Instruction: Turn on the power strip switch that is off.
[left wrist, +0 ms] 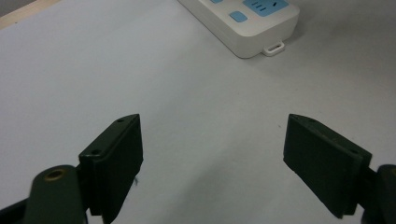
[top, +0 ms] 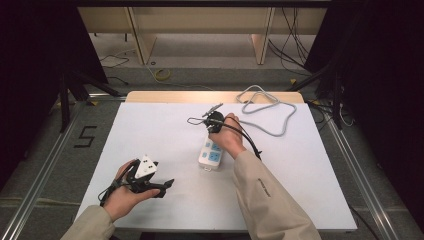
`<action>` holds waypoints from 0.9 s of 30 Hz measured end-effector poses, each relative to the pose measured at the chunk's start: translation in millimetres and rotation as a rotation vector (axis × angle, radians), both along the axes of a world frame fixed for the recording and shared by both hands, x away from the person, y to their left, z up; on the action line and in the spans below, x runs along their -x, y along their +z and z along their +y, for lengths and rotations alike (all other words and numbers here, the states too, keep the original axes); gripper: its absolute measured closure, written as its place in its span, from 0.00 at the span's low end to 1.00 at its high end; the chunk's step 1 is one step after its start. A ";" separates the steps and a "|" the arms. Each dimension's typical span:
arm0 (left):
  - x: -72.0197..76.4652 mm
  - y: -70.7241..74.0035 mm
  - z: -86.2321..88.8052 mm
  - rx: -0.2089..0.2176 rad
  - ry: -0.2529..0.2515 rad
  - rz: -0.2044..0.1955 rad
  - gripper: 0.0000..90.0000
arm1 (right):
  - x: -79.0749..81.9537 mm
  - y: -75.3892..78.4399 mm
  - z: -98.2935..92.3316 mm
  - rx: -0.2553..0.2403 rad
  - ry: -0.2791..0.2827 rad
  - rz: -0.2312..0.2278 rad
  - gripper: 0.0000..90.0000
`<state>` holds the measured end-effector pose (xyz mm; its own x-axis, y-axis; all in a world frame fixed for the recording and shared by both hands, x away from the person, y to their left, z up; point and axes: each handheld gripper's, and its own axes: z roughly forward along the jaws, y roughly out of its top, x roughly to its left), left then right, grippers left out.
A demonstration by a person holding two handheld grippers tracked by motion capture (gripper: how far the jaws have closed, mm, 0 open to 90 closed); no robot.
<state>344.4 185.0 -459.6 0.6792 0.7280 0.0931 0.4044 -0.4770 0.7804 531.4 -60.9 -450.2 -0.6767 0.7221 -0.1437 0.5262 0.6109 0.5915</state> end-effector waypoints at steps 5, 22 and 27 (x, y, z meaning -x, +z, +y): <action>0.7 0.1 -0.5 0.001 0.002 -0.001 0.22 | 1.8 2.1 0.3 0.003 0.015 0.013 1.00; 1.1 0.4 -1.0 0.003 0.002 -0.001 0.22 | -0.2 -0.5 1.3 -0.009 -0.004 0.032 1.00; 0.1 0.0 0.4 0.001 0.003 0.003 0.22 | 1.3 -1.2 0.1 0.000 0.010 0.015 1.00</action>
